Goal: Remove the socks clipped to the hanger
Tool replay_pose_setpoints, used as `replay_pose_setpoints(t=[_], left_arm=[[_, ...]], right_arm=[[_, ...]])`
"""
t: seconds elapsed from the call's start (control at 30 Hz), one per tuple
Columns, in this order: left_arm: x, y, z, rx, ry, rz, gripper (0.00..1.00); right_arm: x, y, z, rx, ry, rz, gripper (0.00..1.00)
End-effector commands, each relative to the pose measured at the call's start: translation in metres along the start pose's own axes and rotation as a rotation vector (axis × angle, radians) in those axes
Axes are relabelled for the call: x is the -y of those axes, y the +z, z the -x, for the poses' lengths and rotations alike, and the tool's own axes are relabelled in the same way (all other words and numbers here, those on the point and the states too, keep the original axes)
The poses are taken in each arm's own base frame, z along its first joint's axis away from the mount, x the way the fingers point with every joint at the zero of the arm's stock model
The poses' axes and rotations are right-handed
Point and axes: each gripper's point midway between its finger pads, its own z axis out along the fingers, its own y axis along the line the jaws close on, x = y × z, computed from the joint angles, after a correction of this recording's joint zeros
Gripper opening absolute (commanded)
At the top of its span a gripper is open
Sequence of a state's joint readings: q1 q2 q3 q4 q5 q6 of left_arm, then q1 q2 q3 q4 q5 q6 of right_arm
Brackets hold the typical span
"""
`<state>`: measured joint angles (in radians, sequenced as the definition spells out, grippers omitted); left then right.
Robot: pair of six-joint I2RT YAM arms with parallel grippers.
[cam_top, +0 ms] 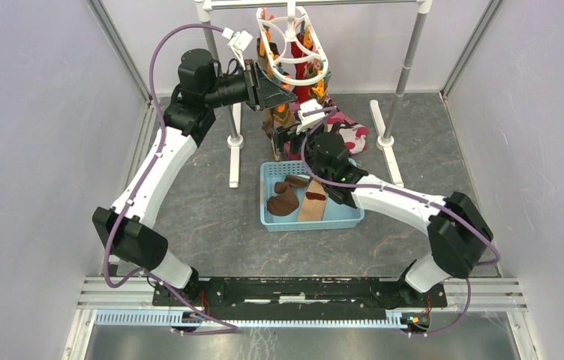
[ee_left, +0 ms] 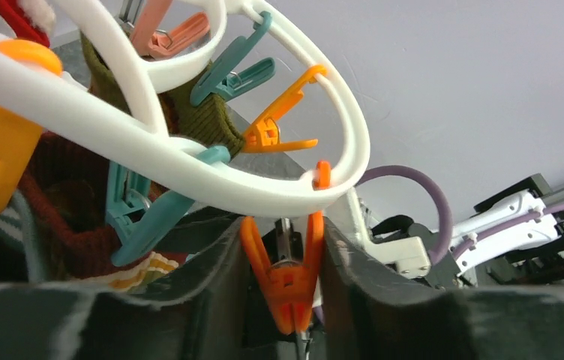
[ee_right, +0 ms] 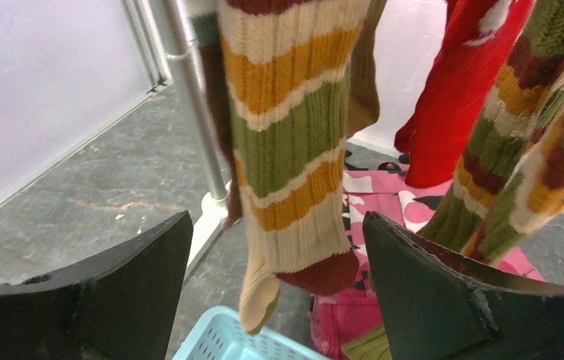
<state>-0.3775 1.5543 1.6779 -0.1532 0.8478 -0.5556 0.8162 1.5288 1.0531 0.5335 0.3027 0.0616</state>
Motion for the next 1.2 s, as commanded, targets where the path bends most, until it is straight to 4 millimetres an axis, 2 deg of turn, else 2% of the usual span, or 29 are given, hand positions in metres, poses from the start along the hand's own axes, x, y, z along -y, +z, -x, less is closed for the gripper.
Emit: replay_pose_setpoints(t=[0.0,0.07,0.17,0.3,0.47,0.6,0.8,0.87,1.03,1.17], left_arm=[[0.041,-0.015,0.010,-0.003,0.080,-0.076,0.51],[0.044,-0.019,0.011,-0.010,0.084,-0.070,0.67],[0.052,-0.028,0.009,-0.023,0.104,-0.055,0.81],[0.061,-0.047,0.003,-0.035,0.120,-0.026,0.90],[0.058,-0.068,-0.006,-0.025,0.150,0.029,0.92],[0.043,-0.067,-0.016,-0.033,0.145,0.067,0.88],[0.027,-0.057,-0.010,-0.008,0.134,0.085,0.85],[0.023,-0.053,-0.012,-0.010,0.119,0.079,0.83],[0.022,-0.042,-0.026,-0.043,0.063,0.030,0.78],[0.028,-0.034,-0.021,-0.034,0.030,-0.020,0.78]], right_arm=[[0.015,0.023,0.037,0.166,0.000,-0.074,0.86],[0.013,0.029,0.035,0.183,0.001,-0.049,0.74],[0.014,0.033,0.038,0.216,0.005,-0.037,0.54],[0.008,0.033,0.046,0.249,0.026,0.044,0.21],[-0.006,0.009,0.052,0.256,0.056,0.153,0.01],[-0.015,-0.016,0.051,0.246,0.135,0.226,0.00],[-0.023,-0.050,0.056,0.245,0.252,0.276,0.00],[-0.034,-0.059,0.059,0.237,0.285,0.331,0.00],[-0.045,-0.075,0.073,0.232,0.376,0.413,0.00],[-0.055,-0.085,0.081,0.229,0.432,0.475,0.00]])
